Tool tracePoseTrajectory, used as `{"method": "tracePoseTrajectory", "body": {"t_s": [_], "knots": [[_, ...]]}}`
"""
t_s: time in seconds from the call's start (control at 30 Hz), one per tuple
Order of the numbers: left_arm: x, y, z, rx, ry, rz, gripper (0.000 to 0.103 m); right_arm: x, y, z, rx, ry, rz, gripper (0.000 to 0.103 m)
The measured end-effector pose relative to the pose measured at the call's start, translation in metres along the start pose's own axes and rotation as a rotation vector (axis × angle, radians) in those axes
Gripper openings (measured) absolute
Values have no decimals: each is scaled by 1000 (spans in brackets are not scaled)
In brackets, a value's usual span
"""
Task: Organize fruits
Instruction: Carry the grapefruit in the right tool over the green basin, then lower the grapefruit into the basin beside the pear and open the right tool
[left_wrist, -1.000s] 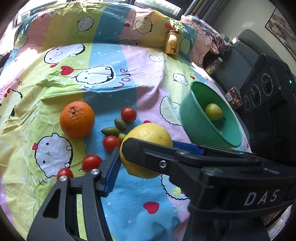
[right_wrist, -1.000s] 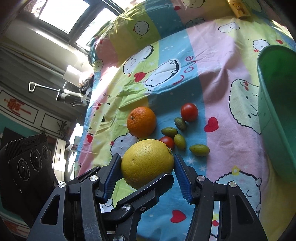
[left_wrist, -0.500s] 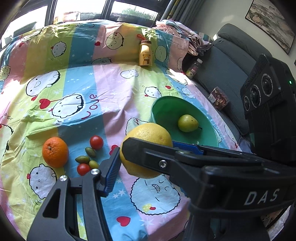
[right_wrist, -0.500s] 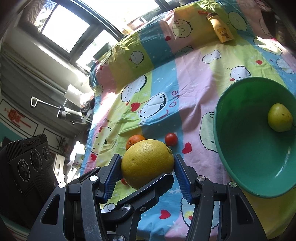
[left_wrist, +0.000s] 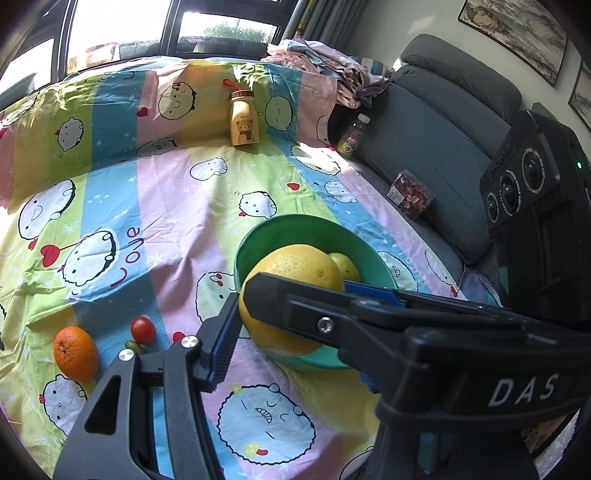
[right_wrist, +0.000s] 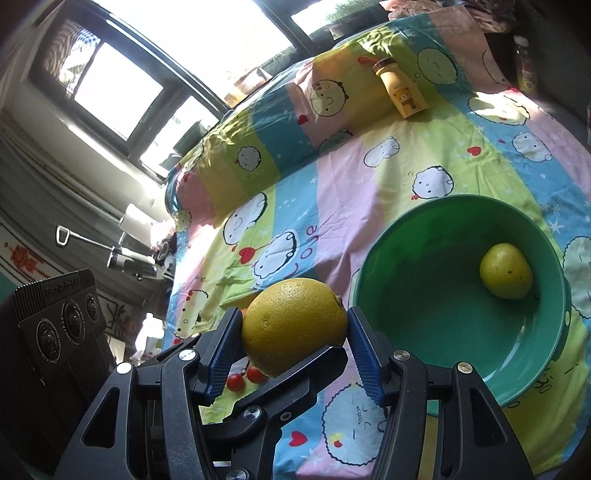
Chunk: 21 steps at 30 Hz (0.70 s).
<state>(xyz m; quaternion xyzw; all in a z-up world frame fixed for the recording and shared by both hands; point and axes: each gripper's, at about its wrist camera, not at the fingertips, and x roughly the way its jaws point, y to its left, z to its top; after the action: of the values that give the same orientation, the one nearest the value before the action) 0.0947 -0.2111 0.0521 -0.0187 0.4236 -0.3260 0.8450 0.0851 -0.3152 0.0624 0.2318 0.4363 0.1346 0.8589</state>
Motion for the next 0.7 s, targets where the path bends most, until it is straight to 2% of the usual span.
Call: {"method": "tracePoseTrajectory", "body": {"t_s": [0.17, 0.47, 0.7], "knots": [[26, -7, 6, 3, 40, -28, 54, -1, -22, 5, 36, 1, -27, 60], [79, -4, 4, -28, 150, -62, 54, 22, -69, 10, 120, 71, -75, 60], [101, -1, 0, -45, 204, -72, 54, 37, -91, 8, 165, 112, -98, 60]]}}
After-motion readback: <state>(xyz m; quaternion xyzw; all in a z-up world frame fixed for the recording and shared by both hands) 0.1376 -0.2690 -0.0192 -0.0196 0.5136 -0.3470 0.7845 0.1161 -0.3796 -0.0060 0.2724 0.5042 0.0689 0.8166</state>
